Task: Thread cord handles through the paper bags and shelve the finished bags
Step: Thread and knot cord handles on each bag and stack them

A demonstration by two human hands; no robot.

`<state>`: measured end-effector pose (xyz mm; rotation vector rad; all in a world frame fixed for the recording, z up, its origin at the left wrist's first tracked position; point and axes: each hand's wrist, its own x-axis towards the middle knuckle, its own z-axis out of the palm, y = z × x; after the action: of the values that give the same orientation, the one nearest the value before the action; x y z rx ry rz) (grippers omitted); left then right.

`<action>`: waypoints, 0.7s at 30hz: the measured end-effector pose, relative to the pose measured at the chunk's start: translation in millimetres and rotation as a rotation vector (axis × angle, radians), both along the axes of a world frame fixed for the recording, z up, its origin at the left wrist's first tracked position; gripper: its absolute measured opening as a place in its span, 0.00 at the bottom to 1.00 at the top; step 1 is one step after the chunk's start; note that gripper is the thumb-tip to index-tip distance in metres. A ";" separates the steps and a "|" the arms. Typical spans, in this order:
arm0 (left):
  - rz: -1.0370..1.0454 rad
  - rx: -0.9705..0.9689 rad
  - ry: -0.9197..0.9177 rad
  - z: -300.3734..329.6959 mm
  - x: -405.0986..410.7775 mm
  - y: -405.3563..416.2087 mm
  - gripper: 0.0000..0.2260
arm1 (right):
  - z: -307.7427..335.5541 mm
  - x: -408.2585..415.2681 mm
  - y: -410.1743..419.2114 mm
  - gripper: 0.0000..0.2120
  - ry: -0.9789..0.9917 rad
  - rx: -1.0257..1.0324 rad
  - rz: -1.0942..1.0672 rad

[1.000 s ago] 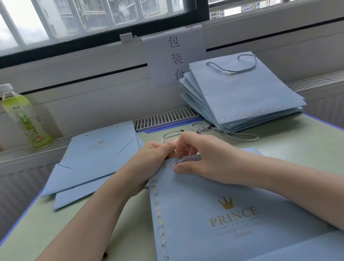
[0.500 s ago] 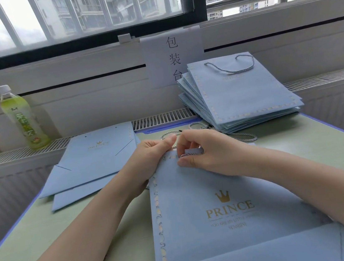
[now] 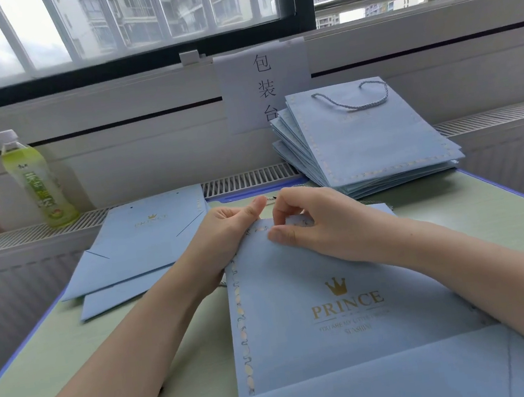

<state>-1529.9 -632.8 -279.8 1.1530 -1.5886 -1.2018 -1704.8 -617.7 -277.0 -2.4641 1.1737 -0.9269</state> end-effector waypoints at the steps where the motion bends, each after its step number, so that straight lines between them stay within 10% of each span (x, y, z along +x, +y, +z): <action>1: 0.029 -0.003 0.013 -0.8 0.2 -0.7 0.26 | -0.4 0.3 -0.1 0.08 0.032 -0.023 -0.013; 21: 0.047 -0.094 -0.080 -1.8 1.3 -5.4 0.27 | -2.2 1.5 0.0 0.08 -0.017 0.073 -0.082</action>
<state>-1528.6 -638.2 -281.6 1.1834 -1.6504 -1.0518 -1703.3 -617.7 -279.2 -2.3616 1.2886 -0.9084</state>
